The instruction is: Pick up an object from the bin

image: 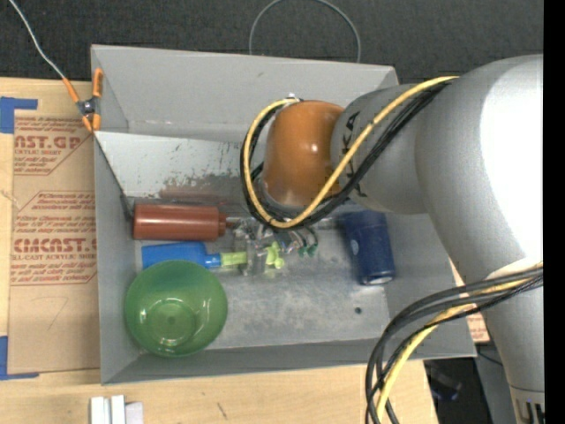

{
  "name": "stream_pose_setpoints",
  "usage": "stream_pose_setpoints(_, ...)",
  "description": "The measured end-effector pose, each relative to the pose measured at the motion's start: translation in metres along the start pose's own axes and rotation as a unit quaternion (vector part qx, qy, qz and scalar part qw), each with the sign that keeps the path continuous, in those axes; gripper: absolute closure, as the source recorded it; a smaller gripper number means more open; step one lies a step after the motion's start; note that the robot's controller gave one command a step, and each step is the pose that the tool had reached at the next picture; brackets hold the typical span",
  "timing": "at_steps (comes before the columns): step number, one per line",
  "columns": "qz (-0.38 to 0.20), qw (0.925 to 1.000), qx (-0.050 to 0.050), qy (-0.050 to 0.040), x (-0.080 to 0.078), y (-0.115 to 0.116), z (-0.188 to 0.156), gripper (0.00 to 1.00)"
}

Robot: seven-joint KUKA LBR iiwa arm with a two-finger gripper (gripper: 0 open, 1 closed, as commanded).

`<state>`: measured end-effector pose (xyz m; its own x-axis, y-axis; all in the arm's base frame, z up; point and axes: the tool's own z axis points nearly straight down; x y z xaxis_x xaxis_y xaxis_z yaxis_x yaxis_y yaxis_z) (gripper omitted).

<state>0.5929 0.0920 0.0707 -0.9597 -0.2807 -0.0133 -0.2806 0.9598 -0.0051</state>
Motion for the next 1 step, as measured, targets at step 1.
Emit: stream_pose_setpoints(1,-0.002,1.0,0.0,-0.0005,-0.0029,0.01,-0.0073,1.0)
